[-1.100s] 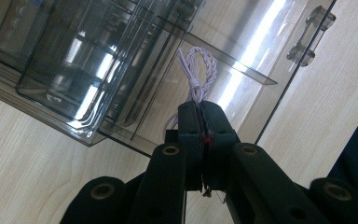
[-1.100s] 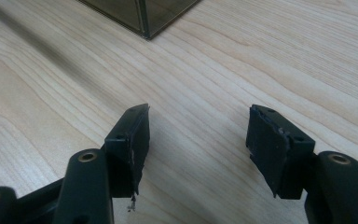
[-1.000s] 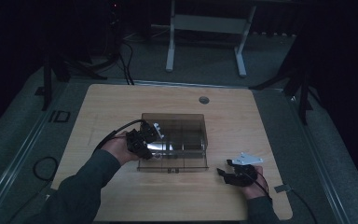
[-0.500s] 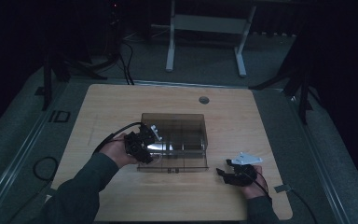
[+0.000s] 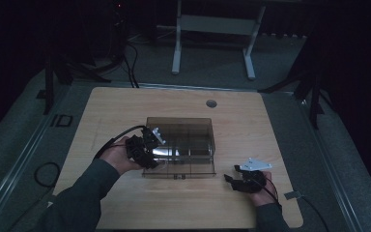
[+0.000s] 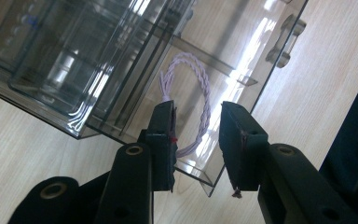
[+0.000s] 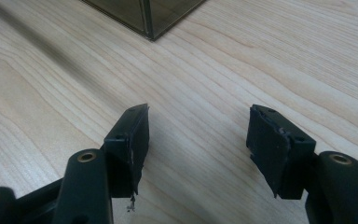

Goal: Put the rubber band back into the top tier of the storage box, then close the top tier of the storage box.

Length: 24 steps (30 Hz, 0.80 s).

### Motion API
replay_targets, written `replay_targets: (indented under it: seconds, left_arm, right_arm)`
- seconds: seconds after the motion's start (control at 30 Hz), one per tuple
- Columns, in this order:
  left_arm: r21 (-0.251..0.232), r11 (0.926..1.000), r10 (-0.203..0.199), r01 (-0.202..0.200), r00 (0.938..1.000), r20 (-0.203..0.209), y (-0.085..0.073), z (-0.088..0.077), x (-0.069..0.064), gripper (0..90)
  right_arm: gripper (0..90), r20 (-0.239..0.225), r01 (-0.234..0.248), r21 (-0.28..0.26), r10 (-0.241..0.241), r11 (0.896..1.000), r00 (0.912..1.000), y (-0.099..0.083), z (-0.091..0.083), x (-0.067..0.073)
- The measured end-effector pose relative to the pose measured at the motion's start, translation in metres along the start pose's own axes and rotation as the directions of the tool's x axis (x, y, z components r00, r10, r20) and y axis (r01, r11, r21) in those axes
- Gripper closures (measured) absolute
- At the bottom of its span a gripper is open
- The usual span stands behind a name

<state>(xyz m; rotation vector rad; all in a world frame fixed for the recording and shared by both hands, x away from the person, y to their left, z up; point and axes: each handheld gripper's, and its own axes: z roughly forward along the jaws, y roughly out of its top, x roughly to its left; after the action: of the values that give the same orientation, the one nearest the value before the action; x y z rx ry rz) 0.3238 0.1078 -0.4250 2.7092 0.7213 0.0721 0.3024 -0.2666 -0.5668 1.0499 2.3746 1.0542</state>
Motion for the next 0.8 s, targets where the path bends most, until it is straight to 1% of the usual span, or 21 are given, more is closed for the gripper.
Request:
replay_targets:
  seconds: [0.23,0.4,0.8]
  left_arm:
    - [-0.01,0.9994,0.033,-0.033,0.9994,-0.01,0.003,-0.001,-0.008,66.6]
    - [-0.022,0.9988,0.043,-0.044,0.9988,-0.024,0.006,-0.002,-0.012,66.8]
    - [-0.031,0.9962,0.081,-0.082,0.9966,-0.014,0.011,0.0,-0.024,69.2]
  right_arm:
    - [39.2,0.0,0.0,0.001,0.0,1.0,1.0,0.0,0.0,0.0]
    - [39.2,-0.001,0.0,0.001,0.0,1.0,1.0,0.0,0.0,0.0]
    - [39.2,-0.001,0.0,0.002,0.0,1.0,1.0,0.0,0.0,0.0]
